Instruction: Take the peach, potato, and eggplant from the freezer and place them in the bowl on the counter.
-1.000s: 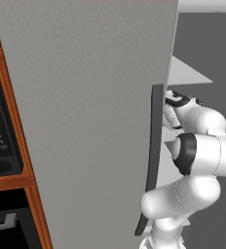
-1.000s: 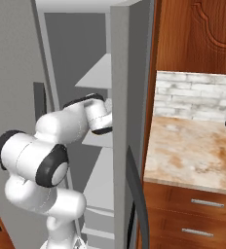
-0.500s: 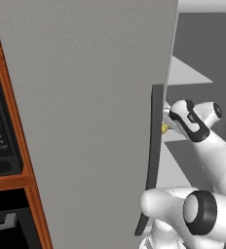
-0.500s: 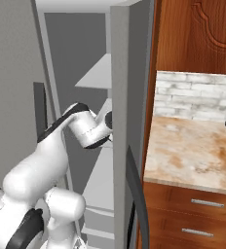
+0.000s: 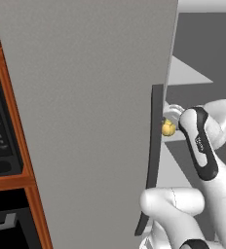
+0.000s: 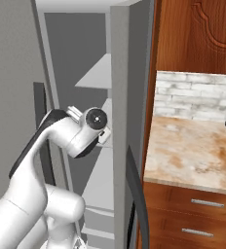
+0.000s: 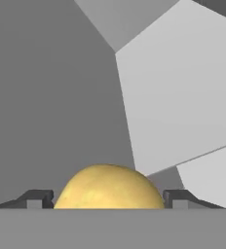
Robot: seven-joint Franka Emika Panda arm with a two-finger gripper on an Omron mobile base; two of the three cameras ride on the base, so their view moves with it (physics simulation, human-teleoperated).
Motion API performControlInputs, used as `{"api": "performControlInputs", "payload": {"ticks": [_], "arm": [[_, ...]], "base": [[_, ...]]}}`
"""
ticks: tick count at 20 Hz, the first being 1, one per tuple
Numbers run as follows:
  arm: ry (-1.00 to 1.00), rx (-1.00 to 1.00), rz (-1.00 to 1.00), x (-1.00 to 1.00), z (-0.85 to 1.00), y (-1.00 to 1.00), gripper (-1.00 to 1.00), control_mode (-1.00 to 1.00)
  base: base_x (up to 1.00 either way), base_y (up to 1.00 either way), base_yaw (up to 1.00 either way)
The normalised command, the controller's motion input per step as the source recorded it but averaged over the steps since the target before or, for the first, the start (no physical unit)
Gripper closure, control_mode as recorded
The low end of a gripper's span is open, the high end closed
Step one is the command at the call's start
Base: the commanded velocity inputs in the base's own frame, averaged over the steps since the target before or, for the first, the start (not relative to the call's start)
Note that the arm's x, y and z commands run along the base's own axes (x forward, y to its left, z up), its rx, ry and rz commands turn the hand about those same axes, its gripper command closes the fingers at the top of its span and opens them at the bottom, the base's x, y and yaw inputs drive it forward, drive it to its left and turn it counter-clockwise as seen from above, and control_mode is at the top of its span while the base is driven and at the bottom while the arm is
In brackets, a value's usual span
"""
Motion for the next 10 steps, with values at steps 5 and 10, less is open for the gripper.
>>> {"api": "performControlInputs", "payload": {"ticks": [5, 10], "arm": [[0.00, -0.11, 0.00, -0.57, 0.52, 0.13, 1.00, -1.00], [0.00, -0.07, 0.02, -0.85, 0.61, 0.06, 1.00, -1.00]], "base": [[0.00, 0.00, 0.00], [0.00, 0.00, 0.00]]}}
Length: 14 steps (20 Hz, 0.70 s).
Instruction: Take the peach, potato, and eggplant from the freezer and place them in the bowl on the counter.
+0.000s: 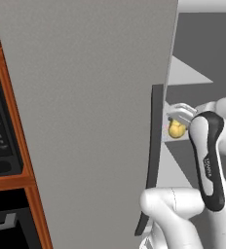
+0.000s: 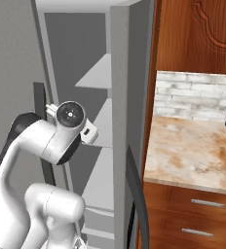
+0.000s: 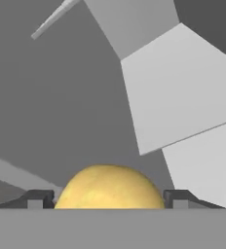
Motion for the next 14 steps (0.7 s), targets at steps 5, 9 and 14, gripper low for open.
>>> {"api": "performControlInputs", "payload": {"ticks": [5, 9, 14], "arm": [[0.00, -0.10, 0.02, -0.66, 0.39, 0.13, 1.00, -1.00], [0.01, -0.19, 0.00, -0.33, 0.26, 0.26, 1.00, -1.00], [0.00, -0.15, 0.00, -0.86, 0.20, 0.07, 1.00, -1.00]], "base": [[0.00, 0.00, 0.00], [0.00, 0.00, 0.00], [0.00, 0.00, 0.00]]}}
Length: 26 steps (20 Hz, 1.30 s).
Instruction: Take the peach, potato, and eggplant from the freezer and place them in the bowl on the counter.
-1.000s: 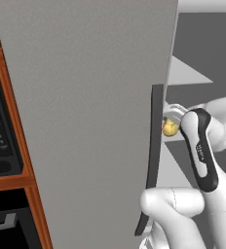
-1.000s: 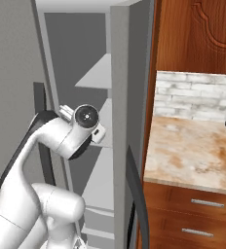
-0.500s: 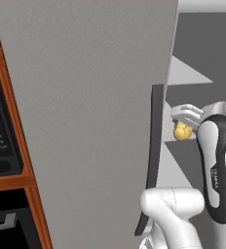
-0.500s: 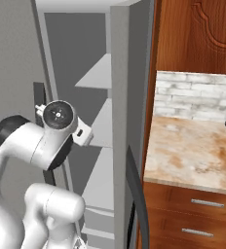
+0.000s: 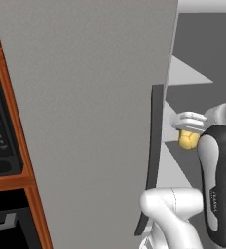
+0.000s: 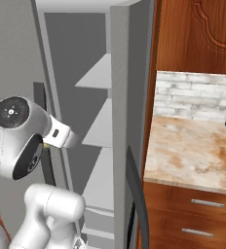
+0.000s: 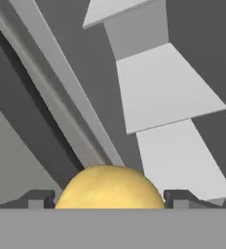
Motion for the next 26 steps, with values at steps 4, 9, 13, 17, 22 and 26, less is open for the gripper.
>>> {"api": "performControlInputs", "payload": {"ticks": [4, 9, 13, 17, 22, 26], "arm": [[0.00, -0.06, 0.00, -0.50, 0.11, 0.04, 1.00, 1.00], [0.00, 0.00, 0.00, 0.00, 0.00, 0.00, 1.00, 1.00], [0.00, 0.00, 0.00, 0.00, 0.00, 0.00, 1.00, 1.00], [0.00, 0.00, 0.00, 0.00, 0.00, 0.00, 1.00, 1.00], [0.00, 0.00, 0.00, 0.00, 0.00, 0.00, 1.00, 1.00], [0.00, 0.00, 0.00, 0.00, 0.00, 0.00, 1.00, 1.00]], "base": [[-0.50, 0.03, 0.01], [-1.00, 0.21, 0.03], [-1.00, -0.63, 0.00], [-0.67, -1.00, 0.00], [0.07, -1.00, 0.00], [0.29, -1.00, 0.00]]}}
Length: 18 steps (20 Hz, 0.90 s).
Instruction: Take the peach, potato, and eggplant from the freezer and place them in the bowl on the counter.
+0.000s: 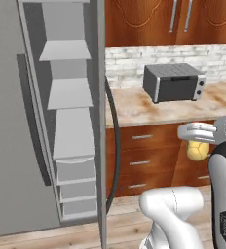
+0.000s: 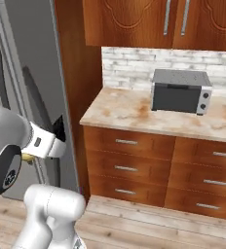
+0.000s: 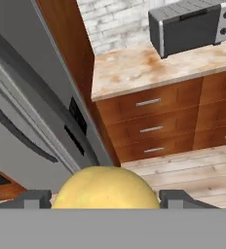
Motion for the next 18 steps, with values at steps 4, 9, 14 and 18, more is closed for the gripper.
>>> {"api": "performControlInputs", "payload": {"ticks": [4, 9, 14, 18], "arm": [[0.00, 0.00, 0.00, 0.00, 0.00, 0.00, 1.00, 1.00], [0.00, 0.00, 0.00, 0.00, 0.00, 0.00, 1.00, 1.00], [0.00, 0.00, 0.00, 0.00, 0.00, 0.00, 1.00, 1.00], [0.00, 0.00, 0.00, 0.00, 0.00, 0.00, 1.00, 1.00]], "base": [[0.27, -1.00, 0.02], [0.38, -1.00, 0.04], [0.71, -1.00, 0.01], [0.59, -1.00, 0.02]]}}
